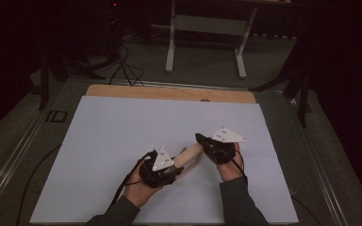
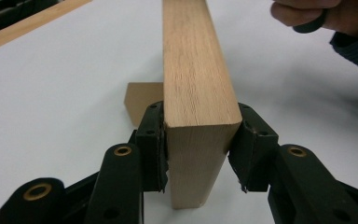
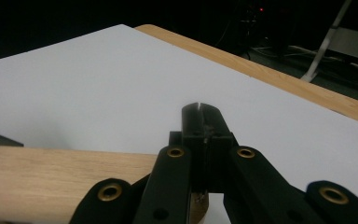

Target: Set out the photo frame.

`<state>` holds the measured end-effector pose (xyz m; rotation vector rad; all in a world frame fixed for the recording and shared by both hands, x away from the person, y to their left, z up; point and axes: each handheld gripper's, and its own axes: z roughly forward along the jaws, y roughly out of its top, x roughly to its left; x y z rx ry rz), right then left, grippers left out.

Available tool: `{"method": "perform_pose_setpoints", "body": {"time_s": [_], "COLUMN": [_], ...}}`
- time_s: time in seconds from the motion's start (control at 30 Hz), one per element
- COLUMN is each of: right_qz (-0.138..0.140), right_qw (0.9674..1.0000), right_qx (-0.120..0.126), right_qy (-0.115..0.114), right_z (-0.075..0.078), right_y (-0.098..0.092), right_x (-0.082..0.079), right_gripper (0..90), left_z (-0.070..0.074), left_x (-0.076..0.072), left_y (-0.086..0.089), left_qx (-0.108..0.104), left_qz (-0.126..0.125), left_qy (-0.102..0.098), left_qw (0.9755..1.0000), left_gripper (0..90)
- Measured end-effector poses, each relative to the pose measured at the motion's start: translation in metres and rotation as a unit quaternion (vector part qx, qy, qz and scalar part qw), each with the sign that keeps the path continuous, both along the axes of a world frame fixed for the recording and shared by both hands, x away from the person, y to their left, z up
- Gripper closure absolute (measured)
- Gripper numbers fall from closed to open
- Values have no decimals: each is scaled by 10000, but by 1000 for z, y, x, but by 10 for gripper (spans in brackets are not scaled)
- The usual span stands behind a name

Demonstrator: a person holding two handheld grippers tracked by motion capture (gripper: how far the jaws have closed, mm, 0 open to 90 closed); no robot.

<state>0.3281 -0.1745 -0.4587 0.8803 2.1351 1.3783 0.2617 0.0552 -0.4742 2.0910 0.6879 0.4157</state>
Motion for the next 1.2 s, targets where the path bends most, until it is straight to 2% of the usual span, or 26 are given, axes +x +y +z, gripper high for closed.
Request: {"method": "perform_pose_setpoints", "body": {"time_s": [0.4,0.87,1.2], "right_qz": [-36,4,66], "right_qw": [10000,10000,9999], "right_qx": [4,-1,-10], "right_qy": [33,93,147], "right_z": [0,1,2], "right_y": [-1,-3,-3], "right_x": [0,0,-1], "right_gripper": [895,895,894], "left_z": [-1,0,1], "left_x": [6,8,13], "left_y": [8,10,15], "left_qx": [-44,108,188], "left_qz": [245,399,710], "left_qy": [43,-78,-114], "left_qw": [9997,9991,9972], "left_gripper": [585,573,566]}}
